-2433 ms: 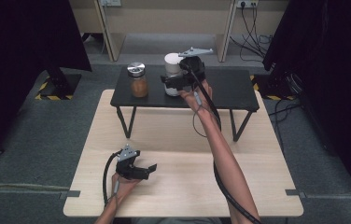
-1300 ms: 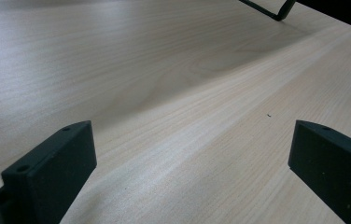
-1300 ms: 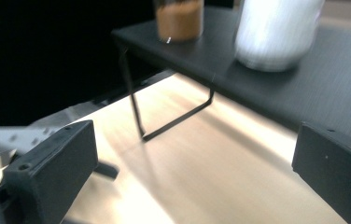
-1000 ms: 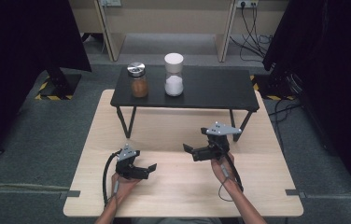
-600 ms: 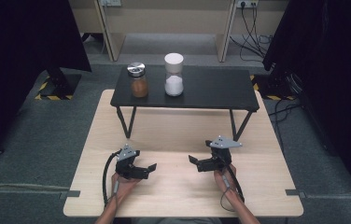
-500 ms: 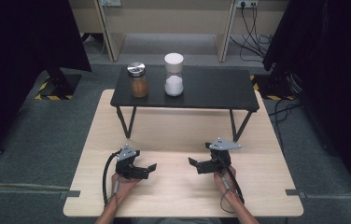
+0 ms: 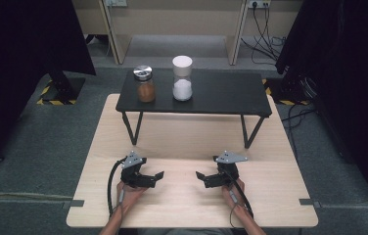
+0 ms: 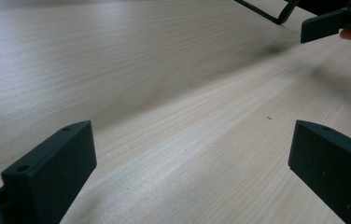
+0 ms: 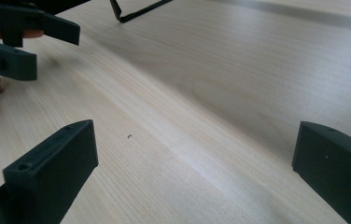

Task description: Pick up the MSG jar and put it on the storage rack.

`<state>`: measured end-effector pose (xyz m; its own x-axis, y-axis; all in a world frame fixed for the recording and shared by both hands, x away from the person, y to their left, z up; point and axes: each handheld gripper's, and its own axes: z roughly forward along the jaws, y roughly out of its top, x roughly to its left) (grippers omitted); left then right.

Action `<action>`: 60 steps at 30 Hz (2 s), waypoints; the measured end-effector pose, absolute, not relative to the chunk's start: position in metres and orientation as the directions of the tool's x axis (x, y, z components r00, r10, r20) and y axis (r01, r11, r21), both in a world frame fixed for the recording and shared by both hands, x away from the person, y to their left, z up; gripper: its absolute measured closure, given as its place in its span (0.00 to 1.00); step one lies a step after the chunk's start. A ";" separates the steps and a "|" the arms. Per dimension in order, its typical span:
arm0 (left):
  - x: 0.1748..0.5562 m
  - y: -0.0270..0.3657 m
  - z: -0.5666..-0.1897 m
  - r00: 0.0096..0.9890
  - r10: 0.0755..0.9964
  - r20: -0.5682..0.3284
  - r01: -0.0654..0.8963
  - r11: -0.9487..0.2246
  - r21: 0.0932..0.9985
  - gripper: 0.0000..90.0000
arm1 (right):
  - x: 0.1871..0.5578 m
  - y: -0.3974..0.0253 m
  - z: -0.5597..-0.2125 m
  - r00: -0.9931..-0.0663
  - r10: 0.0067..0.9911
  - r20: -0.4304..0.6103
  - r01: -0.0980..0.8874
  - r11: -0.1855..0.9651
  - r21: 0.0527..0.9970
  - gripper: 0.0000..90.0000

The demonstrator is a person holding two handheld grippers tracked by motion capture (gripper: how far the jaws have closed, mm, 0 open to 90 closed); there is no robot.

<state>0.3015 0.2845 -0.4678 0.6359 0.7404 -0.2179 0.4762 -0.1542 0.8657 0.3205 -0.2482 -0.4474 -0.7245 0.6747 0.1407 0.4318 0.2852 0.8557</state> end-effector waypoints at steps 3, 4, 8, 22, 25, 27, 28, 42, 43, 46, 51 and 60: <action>0.302 0.285 -0.468 0.635 0.740 -0.223 0.478 -0.149 0.866 0.00 | 0.321 -0.247 -0.449 -0.718 0.680 0.147 0.445 0.287 0.848 0.01; 0.302 0.285 -0.468 0.635 0.740 -0.223 0.478 -0.149 0.866 0.00 | 0.320 -0.247 -0.449 -0.719 0.680 0.142 0.439 0.287 0.852 0.01; 0.302 0.285 -0.468 0.635 0.740 -0.223 0.478 -0.149 0.866 0.00 | 0.318 -0.243 -0.448 -0.719 0.684 0.122 0.434 0.305 0.848 0.01; 0.302 0.285 -0.468 0.635 0.739 -0.224 0.478 -0.149 0.865 0.00 | 0.318 -0.241 -0.448 -0.721 0.684 0.110 0.429 0.316 0.846 0.01; 0.302 0.285 -0.468 0.635 0.739 -0.225 0.479 -0.148 0.865 0.00 | 0.318 -0.241 -0.448 -0.721 0.684 0.112 0.430 0.314 0.846 0.01; 0.302 0.286 -0.468 0.635 0.739 -0.225 0.479 -0.148 0.865 0.00 | 0.319 -0.241 -0.448 -0.720 0.684 0.114 0.432 0.314 0.846 0.01; 0.302 0.286 -0.468 0.635 0.738 -0.226 0.479 -0.148 0.865 0.00 | 0.319 -0.241 -0.448 -0.720 0.684 0.114 0.433 0.315 0.845 0.01; 0.302 0.285 -0.468 0.636 0.738 -0.226 0.479 -0.148 0.865 0.00 | 0.320 -0.241 -0.448 -0.720 0.684 0.117 0.436 0.316 0.843 0.01; 0.302 0.286 -0.468 0.636 0.738 -0.225 0.479 -0.149 0.865 0.00 | 0.320 -0.241 -0.448 -0.721 0.684 0.116 0.436 0.316 0.843 0.01; 0.302 0.286 -0.468 0.636 0.738 -0.225 0.479 -0.149 0.865 0.00 | 0.320 -0.241 -0.448 -0.721 0.684 0.117 0.436 0.316 0.842 0.01; 0.302 0.286 -0.468 0.636 0.738 -0.226 0.479 -0.149 0.865 0.00 | 0.320 -0.240 -0.448 -0.720 0.684 0.116 0.437 0.318 0.841 0.01; 0.302 0.285 -0.468 0.637 0.738 -0.225 0.479 -0.149 0.865 0.00 | 0.321 -0.240 -0.447 -0.721 0.684 0.114 0.438 0.322 0.840 0.01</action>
<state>0.3024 0.2855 -0.4682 0.6367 0.7376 -0.2249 0.4787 -0.1494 0.8652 0.3205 -0.2397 -0.4474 -0.7209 0.6836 0.1140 0.4378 0.3216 0.8396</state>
